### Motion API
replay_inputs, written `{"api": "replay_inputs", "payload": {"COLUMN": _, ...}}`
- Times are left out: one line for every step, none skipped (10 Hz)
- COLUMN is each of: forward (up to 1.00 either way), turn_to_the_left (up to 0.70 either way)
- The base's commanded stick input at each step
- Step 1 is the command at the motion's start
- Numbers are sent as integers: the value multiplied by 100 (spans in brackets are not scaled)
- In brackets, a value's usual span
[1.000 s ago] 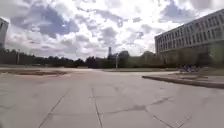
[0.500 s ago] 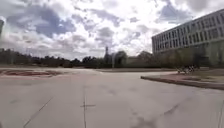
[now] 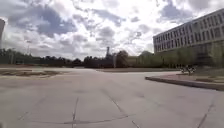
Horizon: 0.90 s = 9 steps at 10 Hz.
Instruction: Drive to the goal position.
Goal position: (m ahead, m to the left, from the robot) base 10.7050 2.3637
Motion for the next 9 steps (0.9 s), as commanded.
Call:
{"api": "replay_inputs", "payload": {"forward": 100, "turn_to_the_left": 0}}
{"api": "replay_inputs", "payload": {"forward": 100, "turn_to_the_left": 0}}
{"api": "replay_inputs", "payload": {"forward": 100, "turn_to_the_left": 0}}
{"api": "replay_inputs", "payload": {"forward": 100, "turn_to_the_left": 0}}
{"api": "replay_inputs", "payload": {"forward": 100, "turn_to_the_left": 0}}
{"api": "replay_inputs", "payload": {"forward": 100, "turn_to_the_left": 0}}
{"api": "replay_inputs", "payload": {"forward": 100, "turn_to_the_left": 0}}
{"api": "replay_inputs", "payload": {"forward": 100, "turn_to_the_left": 0}}
{"api": "replay_inputs", "payload": {"forward": 100, "turn_to_the_left": 0}}
